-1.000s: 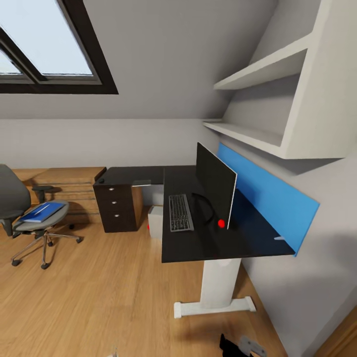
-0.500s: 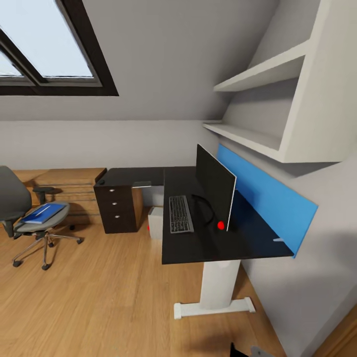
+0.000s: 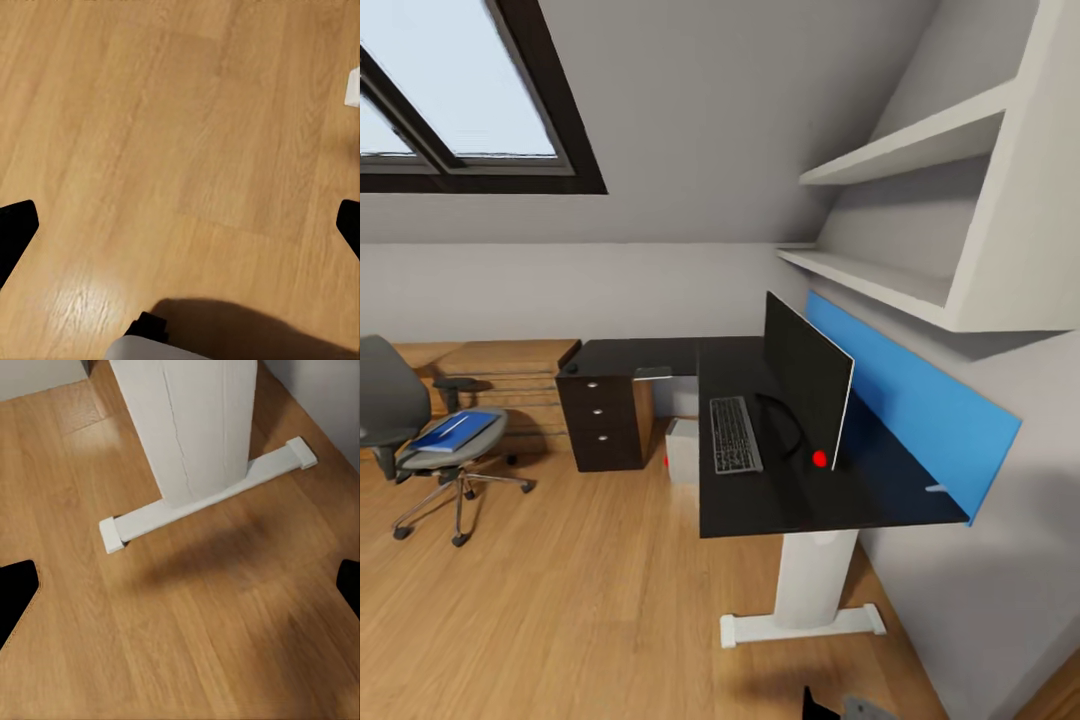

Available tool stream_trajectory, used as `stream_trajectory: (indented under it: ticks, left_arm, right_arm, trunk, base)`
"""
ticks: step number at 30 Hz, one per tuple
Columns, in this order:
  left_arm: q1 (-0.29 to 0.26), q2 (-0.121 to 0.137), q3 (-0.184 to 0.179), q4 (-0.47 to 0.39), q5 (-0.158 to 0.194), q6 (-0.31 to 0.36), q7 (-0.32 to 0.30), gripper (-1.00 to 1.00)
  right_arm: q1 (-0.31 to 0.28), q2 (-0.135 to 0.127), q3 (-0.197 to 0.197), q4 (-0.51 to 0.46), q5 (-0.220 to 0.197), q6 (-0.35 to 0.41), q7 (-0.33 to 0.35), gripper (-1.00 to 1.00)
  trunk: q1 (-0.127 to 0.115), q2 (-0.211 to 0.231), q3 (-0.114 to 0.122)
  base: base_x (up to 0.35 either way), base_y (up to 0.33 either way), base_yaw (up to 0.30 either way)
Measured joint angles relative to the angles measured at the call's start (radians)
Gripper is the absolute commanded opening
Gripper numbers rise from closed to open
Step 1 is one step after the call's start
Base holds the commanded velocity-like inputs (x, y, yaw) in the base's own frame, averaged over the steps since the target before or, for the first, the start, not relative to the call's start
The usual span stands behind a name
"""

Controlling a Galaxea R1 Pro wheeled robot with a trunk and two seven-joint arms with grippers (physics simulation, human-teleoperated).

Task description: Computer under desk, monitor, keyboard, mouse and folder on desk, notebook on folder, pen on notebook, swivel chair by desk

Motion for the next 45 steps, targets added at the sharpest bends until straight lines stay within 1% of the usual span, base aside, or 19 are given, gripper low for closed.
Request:
stream_trajectory:
  ticks: [8,9,11,12,13,26,40,45]
  left_arm:
    - [0.000,-0.001,-0.003,0.006,0.000,-0.001,0.000,1.00]
    - [0.000,-0.005,-0.005,0.030,-0.002,-0.002,0.001,1.00]
    - [0.000,-0.005,-0.006,0.035,-0.003,-0.002,0.001,1.00]
    - [0.000,-0.004,-0.004,0.039,-0.003,-0.002,0.001,1.00]
    - [0.000,-0.004,-0.004,0.040,-0.003,-0.003,0.001,1.00]
    - [0.000,-0.002,-0.002,0.041,0.002,-0.003,0.001,1.00]
    - [0.000,-0.002,-0.001,0.042,0.002,-0.003,0.001,1.00]
    - [0.000,-0.004,-0.001,0.042,0.001,-0.003,0.000,1.00]
  right_arm:
    - [0.000,0.002,0.001,0.001,0.001,-0.003,0.001,1.00]
    - [0.000,0.004,0.012,0.002,0.027,-0.003,0.001,1.00]
    - [0.000,0.005,0.015,0.003,0.050,-0.003,0.001,1.00]
    - [0.000,0.009,0.019,0.003,0.089,-0.003,0.001,1.00]
    - [0.000,0.009,0.018,0.003,0.091,-0.003,0.001,1.00]
    - [0.000,0.010,0.018,0.008,0.097,-0.004,0.000,1.00]
    - [0.000,0.011,0.021,0.029,0.099,-0.012,0.000,1.00]
    - [0.000,0.012,0.021,0.029,0.100,-0.014,0.000,1.00]
  trunk:
    - [0.000,0.000,0.000]
    - [0.000,0.000,0.000]
    - [0.000,0.000,0.000]
    - [0.000,0.000,0.000]
    - [0.000,0.000,0.000]
    - [0.000,0.000,0.002]
    - [0.000,0.000,0.017]
    - [0.000,0.000,0.024]
  base:
    - [0.155,0.253,0.029]
    - [0.192,0.298,0.215]
    - [0.204,0.294,0.254]
    - [0.214,0.289,0.273]
    - [0.215,0.288,0.274]
    - [0.221,0.279,0.270]
    - [0.229,0.271,0.192]
    - [0.296,0.150,0.127]
